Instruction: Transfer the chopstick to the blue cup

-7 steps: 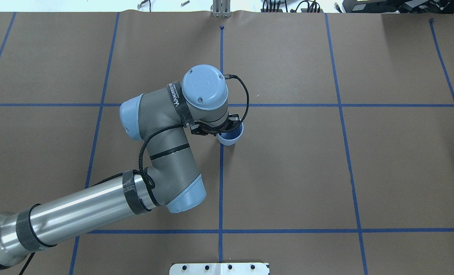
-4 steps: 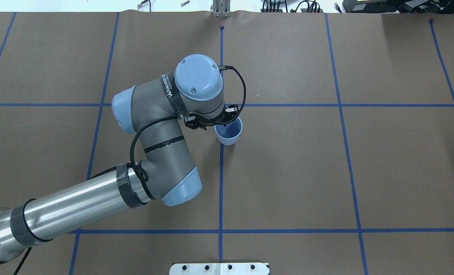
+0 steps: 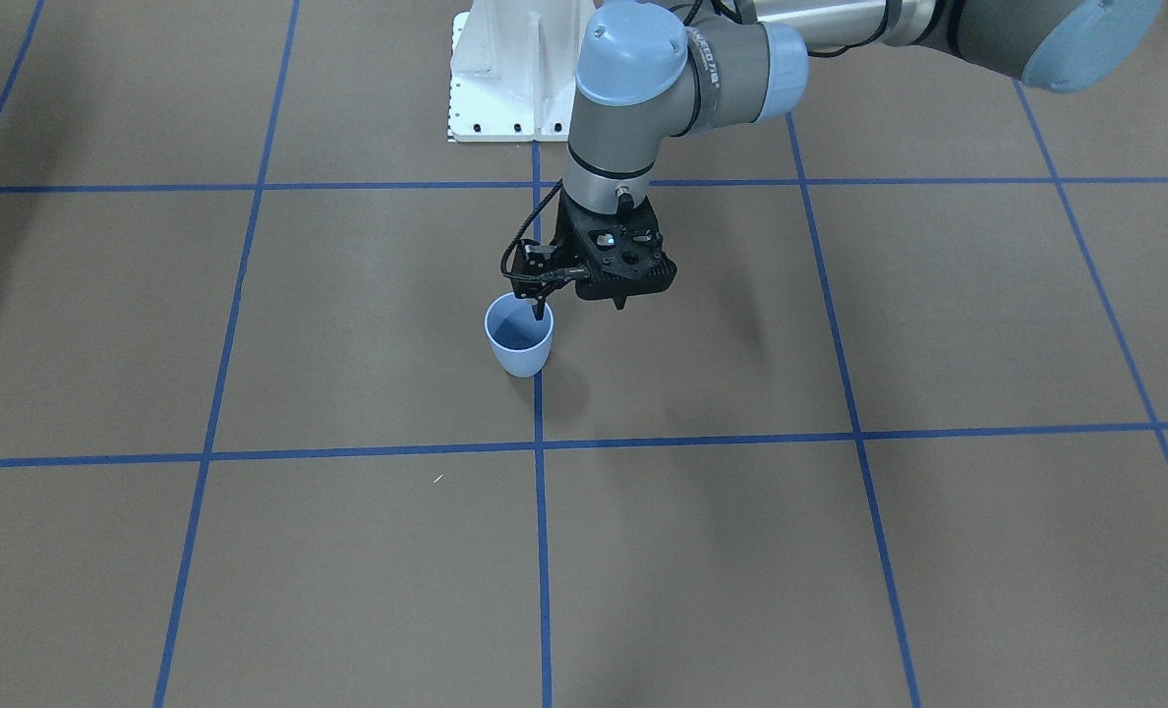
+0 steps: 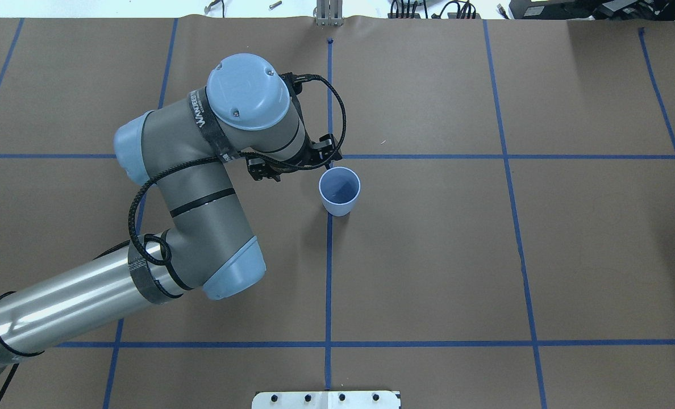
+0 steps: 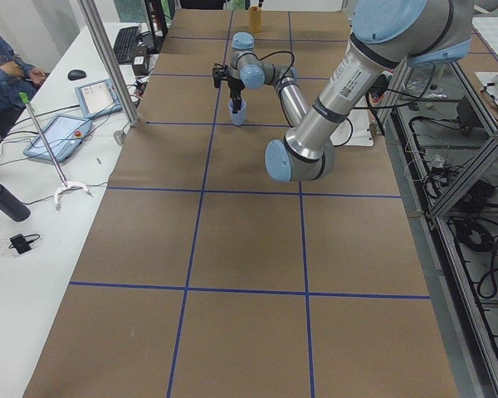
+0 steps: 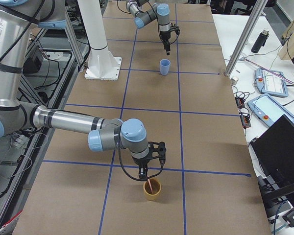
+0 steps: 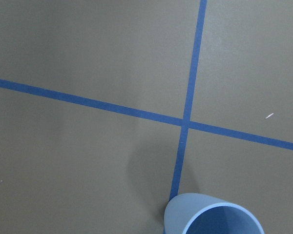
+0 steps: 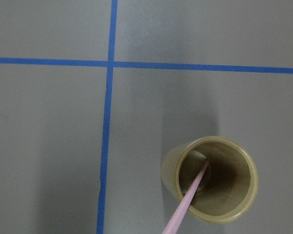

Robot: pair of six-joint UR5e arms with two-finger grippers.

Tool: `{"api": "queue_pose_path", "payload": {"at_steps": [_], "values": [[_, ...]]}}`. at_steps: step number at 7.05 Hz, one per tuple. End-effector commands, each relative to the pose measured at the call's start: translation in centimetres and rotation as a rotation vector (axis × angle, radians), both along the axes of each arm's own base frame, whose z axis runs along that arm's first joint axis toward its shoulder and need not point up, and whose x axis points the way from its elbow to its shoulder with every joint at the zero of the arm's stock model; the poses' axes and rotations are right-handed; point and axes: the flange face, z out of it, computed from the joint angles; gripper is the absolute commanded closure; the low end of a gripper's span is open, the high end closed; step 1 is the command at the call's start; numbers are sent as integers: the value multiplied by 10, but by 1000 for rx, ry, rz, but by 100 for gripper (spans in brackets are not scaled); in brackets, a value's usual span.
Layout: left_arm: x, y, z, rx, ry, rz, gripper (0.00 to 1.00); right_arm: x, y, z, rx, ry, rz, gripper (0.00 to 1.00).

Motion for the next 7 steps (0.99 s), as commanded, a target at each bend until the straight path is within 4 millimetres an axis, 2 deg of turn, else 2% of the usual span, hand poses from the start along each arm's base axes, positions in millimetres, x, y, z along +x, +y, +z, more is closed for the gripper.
{"api": "queue_pose_path", "payload": {"at_steps": [1, 2, 3, 4, 6, 7], "values": [[-3, 0, 0, 1, 3, -2, 2, -13, -10, -1, -12, 51, -39, 29], [-2, 1, 0, 1, 3, 0, 2, -13, -6, 2, -17, 54, -42, 56], [-2, 1, 0, -3, 3, -3, 2, -13, -5, 4, -19, 56, -44, 74], [-2, 1, 0, -6, 6, -6, 2, -12, -2, 5, -20, 57, -50, 79], [0, 0, 2, -9, 2, -5, 2, -11, 1, 4, -13, 58, -57, 80], [1, 0, 3, -9, 2, -5, 2, -10, 2, 5, -14, 58, -57, 84]]}}
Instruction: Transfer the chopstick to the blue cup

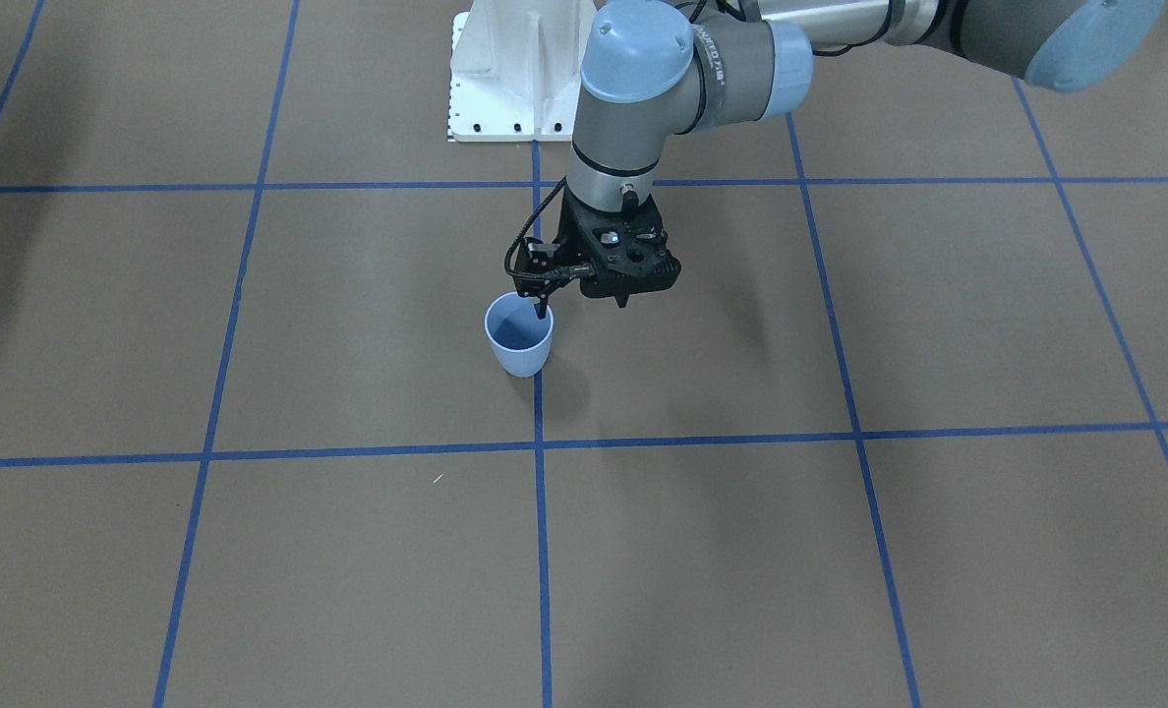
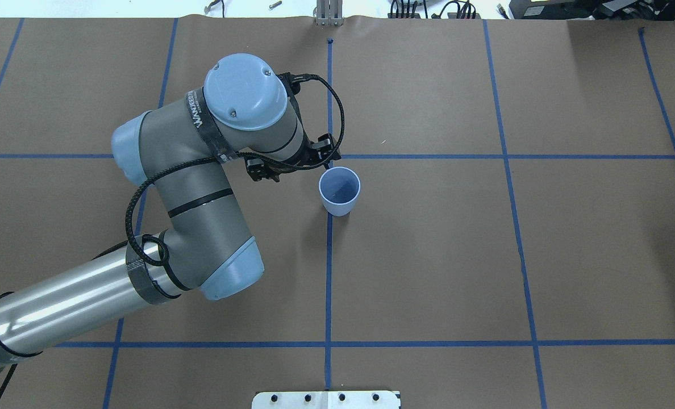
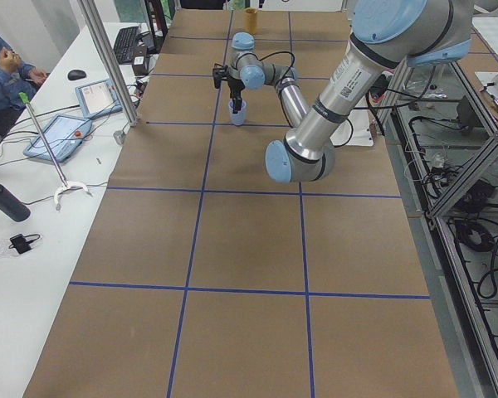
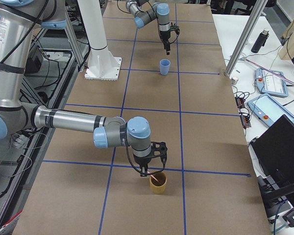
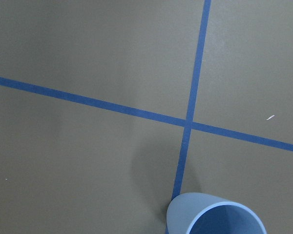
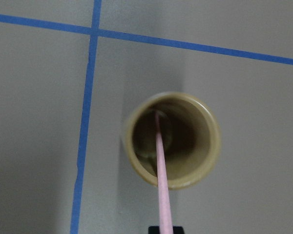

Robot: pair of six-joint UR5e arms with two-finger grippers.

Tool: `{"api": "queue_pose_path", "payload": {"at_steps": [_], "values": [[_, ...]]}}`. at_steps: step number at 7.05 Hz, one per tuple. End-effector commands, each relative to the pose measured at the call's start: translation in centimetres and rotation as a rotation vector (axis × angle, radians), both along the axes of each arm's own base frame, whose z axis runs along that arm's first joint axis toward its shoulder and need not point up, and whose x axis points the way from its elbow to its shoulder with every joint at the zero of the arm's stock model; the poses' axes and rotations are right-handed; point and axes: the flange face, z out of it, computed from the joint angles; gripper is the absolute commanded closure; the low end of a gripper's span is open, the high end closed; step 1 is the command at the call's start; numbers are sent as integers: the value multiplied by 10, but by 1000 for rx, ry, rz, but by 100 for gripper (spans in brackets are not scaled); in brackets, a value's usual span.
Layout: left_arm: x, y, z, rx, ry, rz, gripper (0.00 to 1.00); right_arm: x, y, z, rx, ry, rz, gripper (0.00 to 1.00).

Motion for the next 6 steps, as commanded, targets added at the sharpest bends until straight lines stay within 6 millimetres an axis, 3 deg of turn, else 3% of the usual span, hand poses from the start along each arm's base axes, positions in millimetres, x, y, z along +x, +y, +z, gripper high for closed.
{"api": "queue_pose_path", "payload": {"at_steps": [1, 2, 3, 4, 6], "values": [[2, -1, 3, -2, -2, 0, 2, 1, 0, -1, 8, 1, -4, 92], [4, 1, 8, -5, -8, 1, 2, 8, -2, -4, 20, 0, 5, 100], [5, 1, 9, -4, -8, 2, 2, 17, -2, -18, 31, -5, 22, 100], [5, 1, 9, -4, -8, 2, 2, 37, 5, -50, 10, -5, 29, 100], [5, 1, 12, -3, -11, 4, 2, 117, -10, -113, -8, 7, 1, 100]]}}
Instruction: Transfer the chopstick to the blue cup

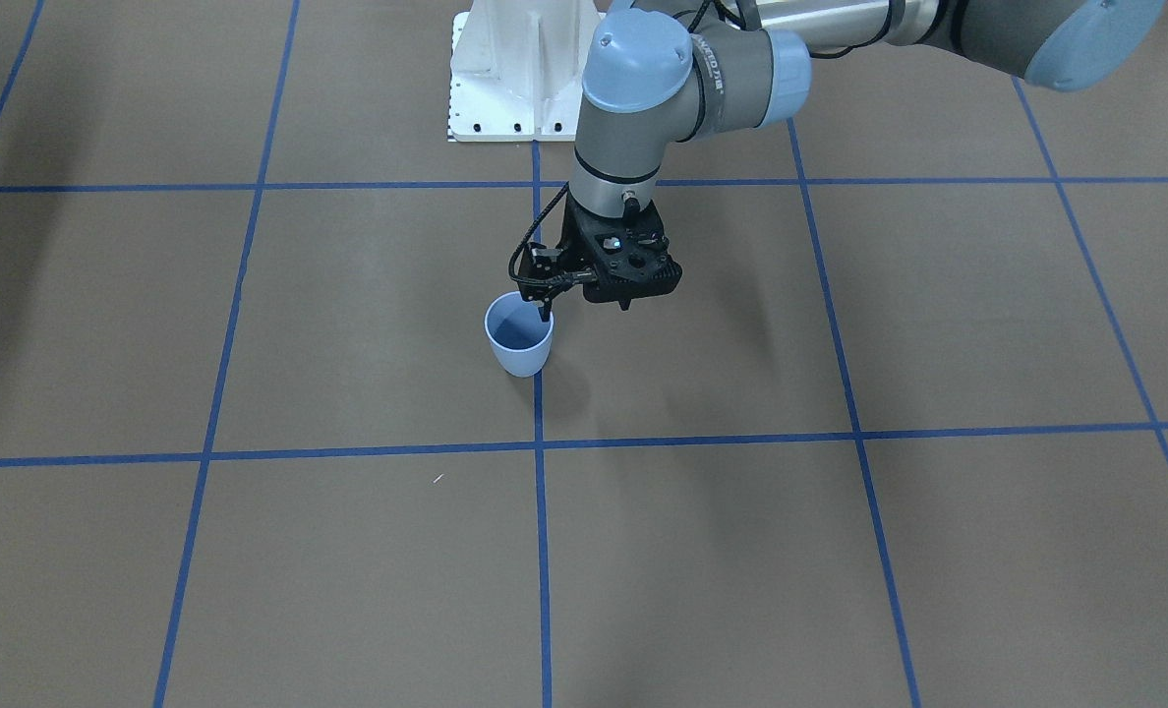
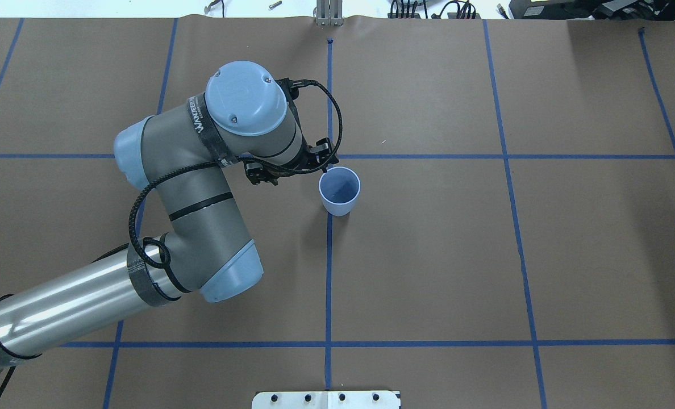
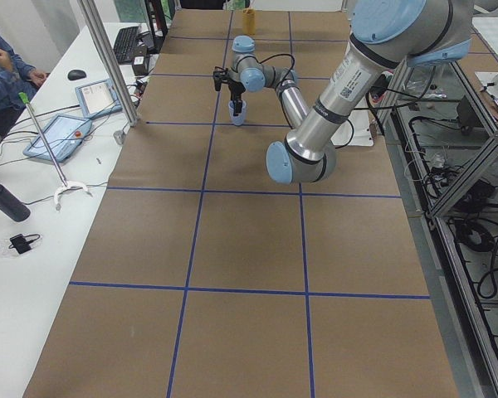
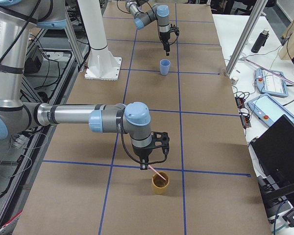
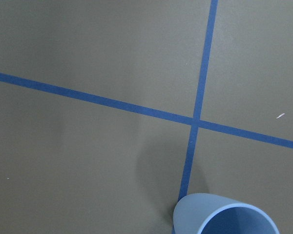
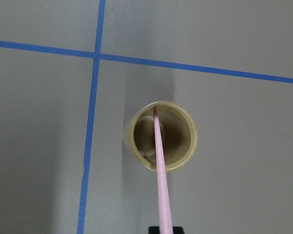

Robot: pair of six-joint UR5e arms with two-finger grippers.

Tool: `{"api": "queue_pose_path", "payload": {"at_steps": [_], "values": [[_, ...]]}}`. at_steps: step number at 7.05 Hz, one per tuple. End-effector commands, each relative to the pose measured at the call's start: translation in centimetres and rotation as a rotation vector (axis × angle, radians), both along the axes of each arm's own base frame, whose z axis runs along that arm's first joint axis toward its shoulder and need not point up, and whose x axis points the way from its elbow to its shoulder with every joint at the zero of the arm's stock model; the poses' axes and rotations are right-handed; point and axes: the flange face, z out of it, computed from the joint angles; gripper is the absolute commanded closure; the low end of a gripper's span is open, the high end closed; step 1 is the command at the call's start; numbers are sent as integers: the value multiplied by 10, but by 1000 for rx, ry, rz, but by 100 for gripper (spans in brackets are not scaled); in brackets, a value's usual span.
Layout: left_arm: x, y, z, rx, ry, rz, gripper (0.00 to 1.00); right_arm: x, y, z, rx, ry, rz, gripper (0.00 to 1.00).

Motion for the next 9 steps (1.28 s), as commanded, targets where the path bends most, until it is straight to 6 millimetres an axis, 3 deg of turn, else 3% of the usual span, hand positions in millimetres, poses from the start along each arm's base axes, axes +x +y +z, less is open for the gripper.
{"api": "queue_pose_path", "payload": {"at_steps": [1, 2, 3, 4, 5, 6, 7, 8, 9], "values": [[-2, 0, -1, 9, 7, 1, 2, 59, -11, -78, -38, -4, -19, 100], [-21, 2, 1, 22, 21, -4, 2, 47, -22, -105, -62, -26, -37, 100], [-65, 8, 26, 45, 26, -7, 2, 21, -43, -123, -58, -84, -60, 100], [-109, 2, 50, 95, 14, 33, 2, -17, -66, -144, -85, -173, -34, 100], [-151, -15, 75, 94, 6, 55, 2, -67, -97, -188, -111, -245, -15, 100], [-196, -29, 98, 116, -6, 85, 2, -123, -124, -246, -152, -277, 21, 100], [-251, -32, 140, 148, -35, 129, 2, -187, -140, -307, -205, -310, 53, 100], [-298, -42, 176, 184, -60, 178, 2, -281, -136, -373, -302, -342, 70, 100], [-322, -48, 193, 214, -78, 203, 2, -355, -127, -434, -364, -390, 98, 100]]}}
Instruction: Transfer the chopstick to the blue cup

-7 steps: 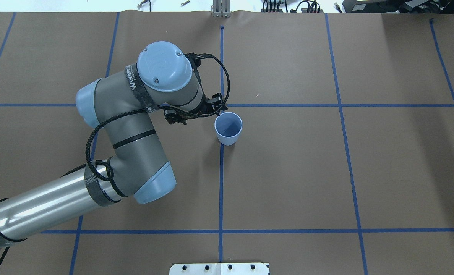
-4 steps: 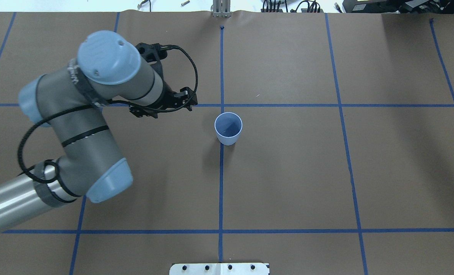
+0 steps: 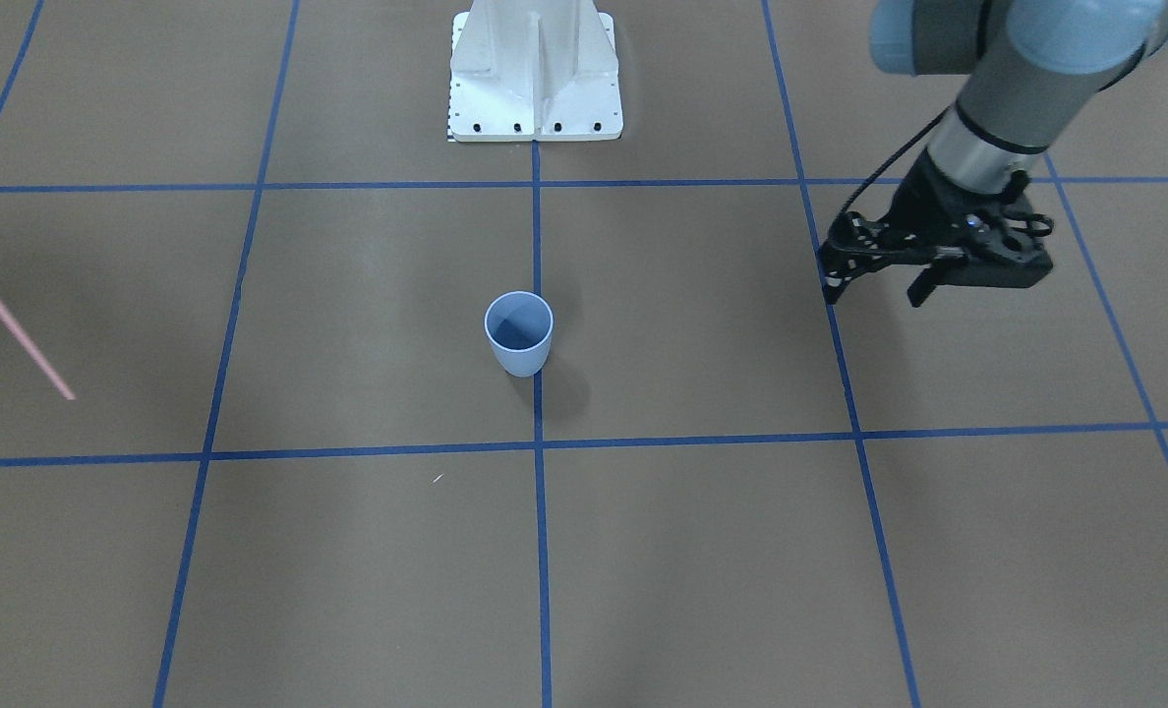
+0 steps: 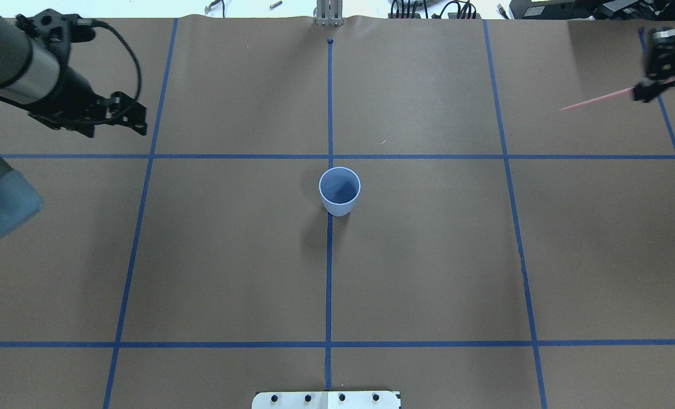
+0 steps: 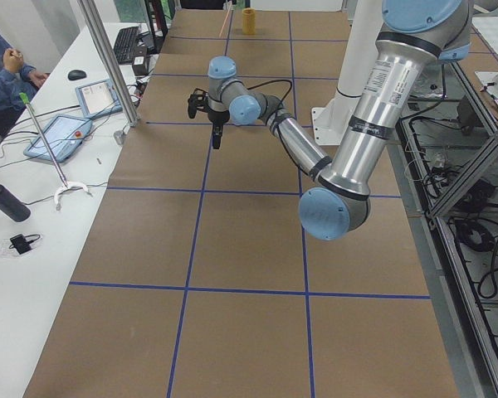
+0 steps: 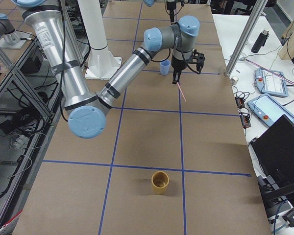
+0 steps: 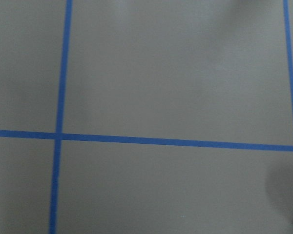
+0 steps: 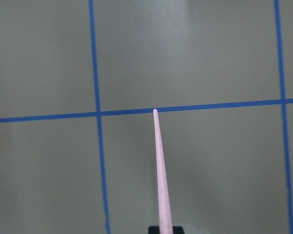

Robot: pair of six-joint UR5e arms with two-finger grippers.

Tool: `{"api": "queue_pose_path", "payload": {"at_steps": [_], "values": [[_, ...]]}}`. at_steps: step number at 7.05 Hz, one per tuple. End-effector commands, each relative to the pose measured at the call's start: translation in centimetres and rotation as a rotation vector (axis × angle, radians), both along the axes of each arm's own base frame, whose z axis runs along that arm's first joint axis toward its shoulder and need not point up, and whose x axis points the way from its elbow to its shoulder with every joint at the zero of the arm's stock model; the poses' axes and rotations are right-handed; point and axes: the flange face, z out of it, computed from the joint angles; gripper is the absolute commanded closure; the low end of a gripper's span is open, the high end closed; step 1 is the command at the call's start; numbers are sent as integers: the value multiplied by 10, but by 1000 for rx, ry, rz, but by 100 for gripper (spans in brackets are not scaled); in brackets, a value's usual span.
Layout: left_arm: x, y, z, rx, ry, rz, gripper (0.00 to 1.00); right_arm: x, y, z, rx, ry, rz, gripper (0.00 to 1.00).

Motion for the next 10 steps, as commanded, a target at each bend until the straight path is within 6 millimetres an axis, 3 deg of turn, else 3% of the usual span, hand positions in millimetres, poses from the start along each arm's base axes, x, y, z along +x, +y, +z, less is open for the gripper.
{"api": "queue_pose_path", "payload": {"at_steps": [1, 2, 3, 5, 9, 10], "values": [[-48, -13, 39, 41, -37, 44, 2, -157, 28, -107, -141, -137, 38, 100], [-56, -13, 49, 43, -47, 46, 2, -223, 37, -132, -192, -207, 36, 100], [-60, -14, 50, 44, -50, 43, 2, -249, 40, -164, -216, -233, 25, 100], [-60, -13, 51, 44, -50, 43, 2, -252, 45, -169, -219, -240, 9, 100], [-59, -13, 51, 43, -50, 44, 2, -263, 48, -148, -244, -211, 1, 100], [-58, -13, 50, 45, -50, 45, 2, -279, 47, -137, -250, -187, -13, 98]]}}
